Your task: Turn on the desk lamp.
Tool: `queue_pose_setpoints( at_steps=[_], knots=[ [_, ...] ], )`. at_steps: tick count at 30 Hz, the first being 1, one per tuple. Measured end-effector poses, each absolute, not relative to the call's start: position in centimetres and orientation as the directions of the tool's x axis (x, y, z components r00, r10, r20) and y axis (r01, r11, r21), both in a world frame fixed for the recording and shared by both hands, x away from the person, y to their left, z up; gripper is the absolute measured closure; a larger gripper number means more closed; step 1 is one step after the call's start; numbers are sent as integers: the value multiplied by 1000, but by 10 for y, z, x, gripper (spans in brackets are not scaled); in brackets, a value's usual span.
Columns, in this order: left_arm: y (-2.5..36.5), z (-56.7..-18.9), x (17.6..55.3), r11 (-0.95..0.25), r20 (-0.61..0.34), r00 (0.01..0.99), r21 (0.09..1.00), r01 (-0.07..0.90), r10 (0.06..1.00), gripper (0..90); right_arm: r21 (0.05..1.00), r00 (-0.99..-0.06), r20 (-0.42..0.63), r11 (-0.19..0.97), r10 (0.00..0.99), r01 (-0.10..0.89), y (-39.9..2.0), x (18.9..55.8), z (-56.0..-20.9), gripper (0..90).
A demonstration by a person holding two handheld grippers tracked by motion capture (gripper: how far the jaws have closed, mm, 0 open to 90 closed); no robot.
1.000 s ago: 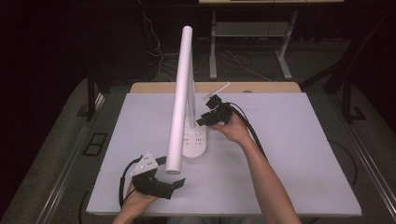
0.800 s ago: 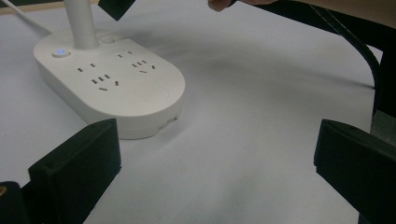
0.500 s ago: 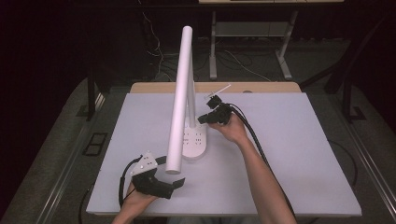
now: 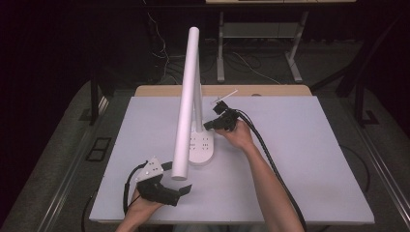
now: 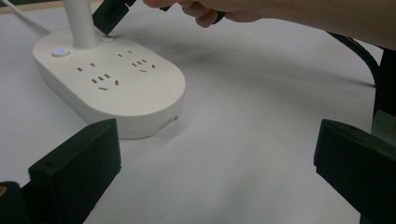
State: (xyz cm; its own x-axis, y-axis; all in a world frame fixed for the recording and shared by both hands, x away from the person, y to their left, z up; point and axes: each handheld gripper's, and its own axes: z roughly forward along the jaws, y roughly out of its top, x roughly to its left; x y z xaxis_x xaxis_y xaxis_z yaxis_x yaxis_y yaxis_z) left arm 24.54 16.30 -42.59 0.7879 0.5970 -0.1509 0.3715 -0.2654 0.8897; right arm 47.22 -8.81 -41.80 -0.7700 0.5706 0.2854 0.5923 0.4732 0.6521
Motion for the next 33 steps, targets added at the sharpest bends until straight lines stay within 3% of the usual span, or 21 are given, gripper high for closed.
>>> queue_pose_setpoints(
  at_steps=[23, 27, 33],
  knots=[
    [162, -426, 245, -270, -148, 787, 888, 372, 599, 0, 669, -760, 295, 443, 579, 597, -89, 468, -423, 900],
    [162, -427, 245, -268, -150, 785, 888, 375, 600, 0, 657, -768, 236, 485, 596, 578, -87, 465, -417, 898],
    [162, -426, 244, -268, -149, 783, 887, 375, 603, 0, 659, -766, 241, 479, 596, 580, -93, 463, -411, 898]
  ],
)
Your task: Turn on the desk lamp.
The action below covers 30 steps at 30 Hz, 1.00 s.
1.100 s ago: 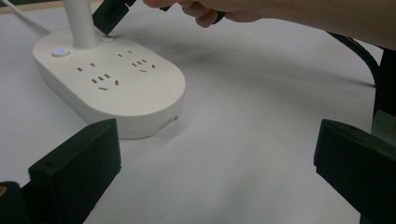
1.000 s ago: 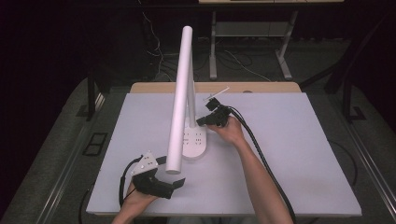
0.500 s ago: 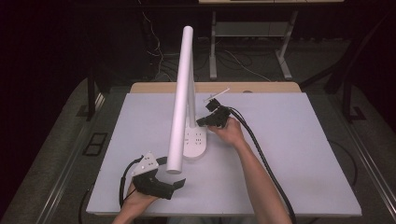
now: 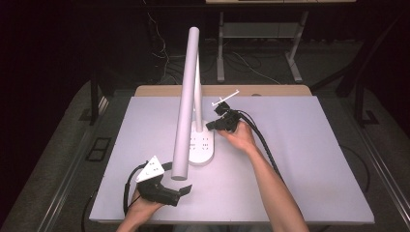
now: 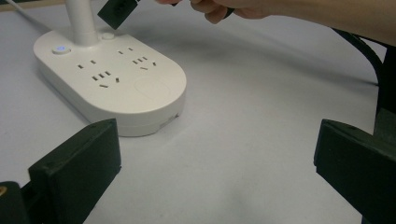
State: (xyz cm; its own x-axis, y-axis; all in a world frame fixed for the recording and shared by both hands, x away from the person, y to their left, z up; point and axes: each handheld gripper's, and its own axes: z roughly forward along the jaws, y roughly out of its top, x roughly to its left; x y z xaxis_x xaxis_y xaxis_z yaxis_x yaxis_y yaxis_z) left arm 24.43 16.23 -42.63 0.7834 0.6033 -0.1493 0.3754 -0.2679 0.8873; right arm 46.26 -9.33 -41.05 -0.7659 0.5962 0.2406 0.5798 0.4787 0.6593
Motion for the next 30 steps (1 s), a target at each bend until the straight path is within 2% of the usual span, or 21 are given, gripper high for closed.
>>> queue_pose_setpoints(
  at_steps=[13, 27, 29, 30],
  knots=[
    [162, -426, 244, -268, -149, 783, 887, 376, 604, 0, 682, -791, 210, 494, 574, 540, -108, 448, -385, 898],
    [161, -427, 245, -266, -152, 779, 886, 380, 609, 0, 716, -787, 188, 467, 587, 519, -156, 421, -359, 897],
    [161, -427, 245, -269, -151, 780, 885, 380, 608, 0, 719, -780, 202, 452, 593, 529, -165, 416, -357, 853],
    [160, -428, 245, -265, -153, 778, 885, 382, 609, 0, 722, -776, 212, 440, 594, 534, -174, 413, -355, 802]
  ],
)
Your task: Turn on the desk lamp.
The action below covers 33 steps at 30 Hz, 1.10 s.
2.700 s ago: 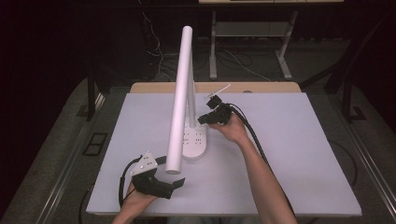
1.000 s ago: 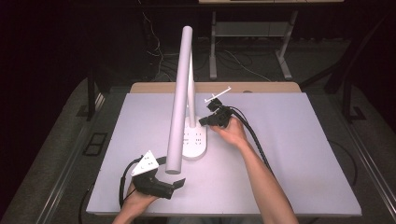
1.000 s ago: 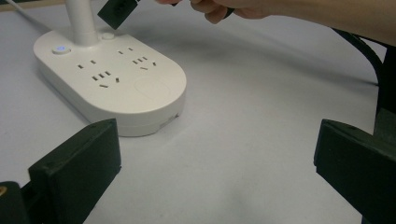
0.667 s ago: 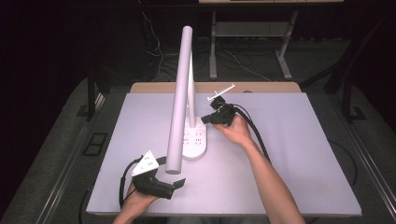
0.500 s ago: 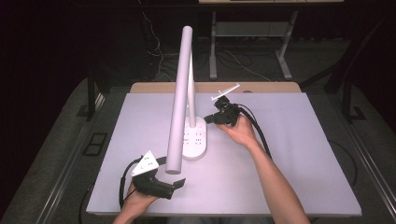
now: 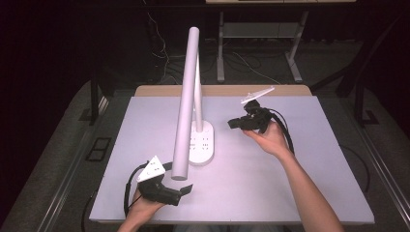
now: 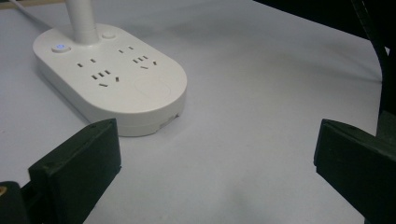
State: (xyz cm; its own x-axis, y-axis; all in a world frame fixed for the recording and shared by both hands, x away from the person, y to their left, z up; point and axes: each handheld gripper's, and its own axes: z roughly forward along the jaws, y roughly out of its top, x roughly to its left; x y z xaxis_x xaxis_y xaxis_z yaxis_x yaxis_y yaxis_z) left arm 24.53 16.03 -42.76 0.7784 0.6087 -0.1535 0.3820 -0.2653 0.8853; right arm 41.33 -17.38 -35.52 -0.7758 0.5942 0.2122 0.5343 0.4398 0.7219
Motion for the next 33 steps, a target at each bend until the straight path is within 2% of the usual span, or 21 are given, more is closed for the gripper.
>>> queue_pose_setpoints(
  at_steps=[3, 4, 6, 7, 8, 9, 10, 11, 12, 13, 14, 15, 16, 33],
  knots=[
    [160, -428, 246, -267, -151, 780, 886, 380, 607, 0, 721, -766, 228, 425, 601, 548, -182, 409, -354, 754],
    [160, -428, 246, -267, -151, 780, 886, 379, 607, 0, 725, -756, 235, 408, 611, 555, -190, 405, -353, 689],
    [160, -428, 246, -267, -151, 779, 886, 380, 608, 0, 733, -751, 239, 393, 615, 555, -198, 401, -353, 612],
    [160, -428, 246, -267, -151, 779, 886, 380, 608, 0, 733, -751, 239, 393, 615, 555, -198, 401, -353, 612],
    [160, -428, 246, -265, -152, 779, 887, 379, 609, 0, 741, -739, 249, 368, 626, 561, -205, 397, -353, 523],
    [160, -428, 246, -266, -152, 778, 886, 381, 609, 0, 745, -736, 250, 361, 629, 561, -209, 394, -352, 478],
    [160, -428, 247, -265, -154, 778, 885, 383, 610, 0, 745, -736, 250, 361, 629, 561, -209, 394, -352, 478],
    [160, -428, 247, -264, -155, 778, 885, 383, 609, 0, 751, -734, 250, 353, 631, 559, -212, 392, -352, 430],
    [160, -428, 247, -264, -155, 778, 885, 383, 609, 0, 756, -731, 252, 342, 634, 558, -215, 390, -351, 368],
    [160, -428, 247, -264, -155, 778, 885, 384, 609, 0, 754, -722, 262, 331, 641, 567, -221, 386, -350, 212],
    [160, -428, 247, -264, -156, 778, 885, 384, 609, 0, 754, -722, 262, 331, 641, 567, -221, 386, -350, 212],
    [160, -428, 247, -264, -156, 778, 885, 384, 609, 0, 754, -719, 267, 326, 641, 571, -223, 384, -350, 131],
    [160, -428, 247, -263, -156, 777, 885, 384, 609, 0, 752, -708, 265, 319, 654, 576, -228, 379, -350, 12],
    [159, -428, 247, -264, -155, 779, 885, 383, 608, 0, 772, -682, 299, 251, 667, 584, -264, 327, -363, 3]
  ],
)
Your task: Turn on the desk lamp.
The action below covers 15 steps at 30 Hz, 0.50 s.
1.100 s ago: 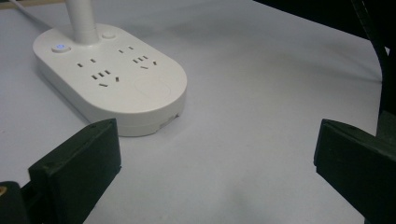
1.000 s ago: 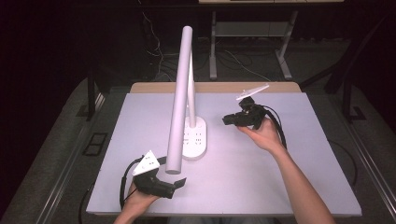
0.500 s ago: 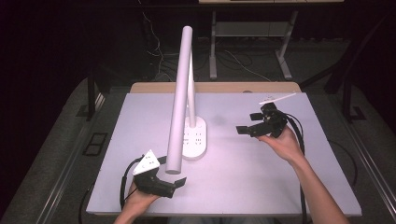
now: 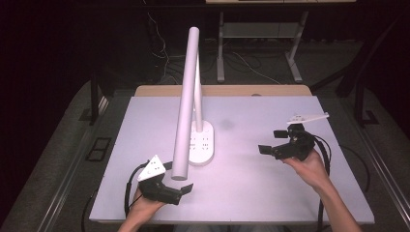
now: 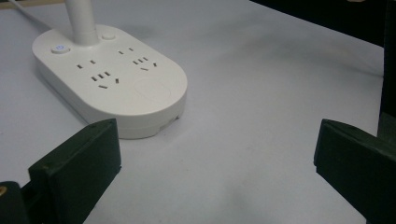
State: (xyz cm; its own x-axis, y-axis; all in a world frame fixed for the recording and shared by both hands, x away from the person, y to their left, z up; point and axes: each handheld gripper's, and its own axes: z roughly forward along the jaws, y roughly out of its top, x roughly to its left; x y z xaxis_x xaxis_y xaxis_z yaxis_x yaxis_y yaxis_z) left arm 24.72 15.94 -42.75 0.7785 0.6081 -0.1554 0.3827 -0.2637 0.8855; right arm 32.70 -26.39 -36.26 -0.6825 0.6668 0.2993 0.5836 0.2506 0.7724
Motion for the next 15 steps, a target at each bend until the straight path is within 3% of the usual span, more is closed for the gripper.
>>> queue_pose_setpoints(
  at_steps=[15],
  knots=[
    [160, -427, 247, -275, -148, 780, 883, 382, 608, 0, 779, -647, 316, 198, 694, 594, -282, 282, -388, 3]
  ],
)
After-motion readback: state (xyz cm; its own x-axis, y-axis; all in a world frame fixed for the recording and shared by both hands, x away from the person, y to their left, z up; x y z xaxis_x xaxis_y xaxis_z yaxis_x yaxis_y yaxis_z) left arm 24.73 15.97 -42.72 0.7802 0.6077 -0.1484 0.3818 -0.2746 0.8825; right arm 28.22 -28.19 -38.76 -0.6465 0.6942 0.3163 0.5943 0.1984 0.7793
